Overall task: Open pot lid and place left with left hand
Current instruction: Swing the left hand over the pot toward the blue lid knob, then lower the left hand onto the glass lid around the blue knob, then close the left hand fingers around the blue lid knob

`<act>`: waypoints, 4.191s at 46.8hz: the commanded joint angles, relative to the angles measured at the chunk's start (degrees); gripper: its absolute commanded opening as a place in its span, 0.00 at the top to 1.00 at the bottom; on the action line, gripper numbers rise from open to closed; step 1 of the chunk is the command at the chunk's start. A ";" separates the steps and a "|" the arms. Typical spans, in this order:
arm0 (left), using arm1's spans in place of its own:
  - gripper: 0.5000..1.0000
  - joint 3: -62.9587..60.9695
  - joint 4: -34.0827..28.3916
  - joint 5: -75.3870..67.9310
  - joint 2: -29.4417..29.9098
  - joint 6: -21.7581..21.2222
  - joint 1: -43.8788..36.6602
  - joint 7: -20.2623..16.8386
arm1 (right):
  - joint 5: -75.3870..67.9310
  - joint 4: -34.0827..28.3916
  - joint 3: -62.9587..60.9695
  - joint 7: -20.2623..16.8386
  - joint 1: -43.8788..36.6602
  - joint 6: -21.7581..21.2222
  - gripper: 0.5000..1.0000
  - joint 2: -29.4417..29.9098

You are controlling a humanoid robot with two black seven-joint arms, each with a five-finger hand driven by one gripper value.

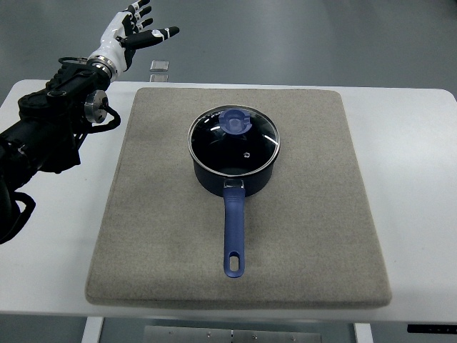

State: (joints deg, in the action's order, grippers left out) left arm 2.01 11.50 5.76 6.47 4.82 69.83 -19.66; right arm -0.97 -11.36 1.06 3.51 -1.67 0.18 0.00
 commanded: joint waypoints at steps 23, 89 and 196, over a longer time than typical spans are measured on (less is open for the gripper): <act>0.02 -8.43 6.24 -27.18 1.53 3.27 6.37 -1.08 | 0.00 0.02 0.00 0.00 0.00 0.00 0.17 0.00; 0.02 -8.61 44.93 -94.26 20.34 9.60 23.42 -15.34 | 0.00 0.02 0.00 0.00 0.00 0.00 0.17 0.00; 0.02 -12.83 42.12 -95.41 13.83 15.13 22.63 -15.34 | 0.00 0.02 0.00 0.00 -0.08 0.00 0.17 0.00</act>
State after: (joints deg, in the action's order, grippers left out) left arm -10.91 53.92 -89.55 20.30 19.95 92.47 -35.00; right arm -0.97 -11.36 1.06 3.51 -1.69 0.18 0.00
